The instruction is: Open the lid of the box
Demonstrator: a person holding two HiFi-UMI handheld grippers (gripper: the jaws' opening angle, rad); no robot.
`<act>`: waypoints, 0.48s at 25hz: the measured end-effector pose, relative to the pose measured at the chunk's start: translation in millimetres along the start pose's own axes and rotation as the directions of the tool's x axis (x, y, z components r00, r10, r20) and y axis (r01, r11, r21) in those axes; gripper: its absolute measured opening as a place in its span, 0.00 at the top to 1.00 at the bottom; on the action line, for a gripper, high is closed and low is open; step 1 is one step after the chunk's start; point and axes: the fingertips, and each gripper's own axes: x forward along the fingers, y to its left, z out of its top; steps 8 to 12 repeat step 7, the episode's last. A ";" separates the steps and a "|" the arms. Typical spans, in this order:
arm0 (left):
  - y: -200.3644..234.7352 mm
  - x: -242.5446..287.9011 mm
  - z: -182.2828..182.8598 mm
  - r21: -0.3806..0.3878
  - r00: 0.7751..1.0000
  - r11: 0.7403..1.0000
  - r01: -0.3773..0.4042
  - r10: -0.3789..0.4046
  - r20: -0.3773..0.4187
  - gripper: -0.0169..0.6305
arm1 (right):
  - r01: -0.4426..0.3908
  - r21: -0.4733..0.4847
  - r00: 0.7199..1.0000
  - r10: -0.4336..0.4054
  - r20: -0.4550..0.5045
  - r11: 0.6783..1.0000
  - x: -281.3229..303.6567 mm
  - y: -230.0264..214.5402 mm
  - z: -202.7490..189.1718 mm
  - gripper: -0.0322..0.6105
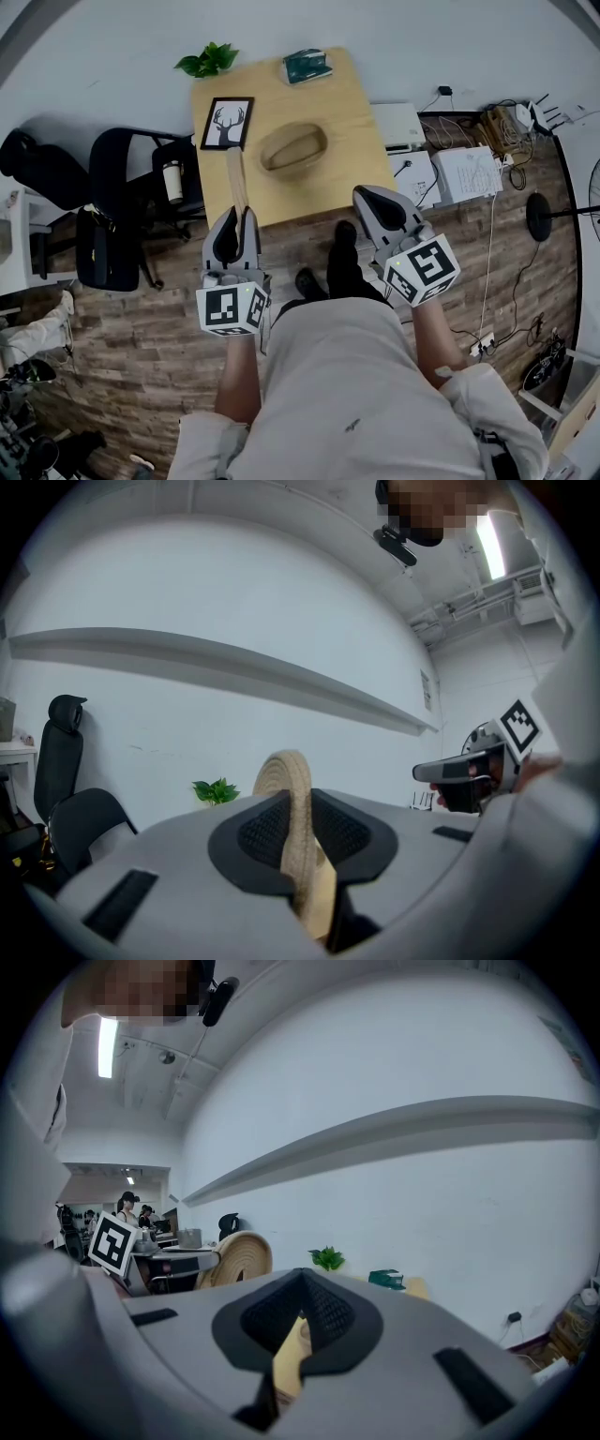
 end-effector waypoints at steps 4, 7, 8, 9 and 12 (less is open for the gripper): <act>0.4 1.1 0.3 0.002 1.000 1.000 -0.002 0.002 -0.001 0.87 | -0.002 0.009 1.000 0.002 -0.001 1.000 2.4 -1.4 1.4 0.95; 3.2 2.8 -0.4 0.002 1.000 1.000 -0.004 0.004 -0.005 0.87 | -0.009 0.016 1.000 0.009 0.010 1.000 6.8 -1.9 0.5 0.95; 3.2 2.8 -0.4 0.002 1.000 1.000 -0.004 0.004 -0.005 0.87 | -0.009 0.016 1.000 0.009 0.010 1.000 6.8 -1.9 0.5 0.95; 3.2 2.8 -0.4 0.002 1.000 1.000 -0.004 0.004 -0.005 0.87 | -0.009 0.016 1.000 0.009 0.010 1.000 6.8 -1.9 0.5 0.95; 3.2 2.8 -0.4 0.002 1.000 1.000 -0.004 0.004 -0.005 0.87 | -0.009 0.016 1.000 0.009 0.010 1.000 6.8 -1.9 0.5 0.95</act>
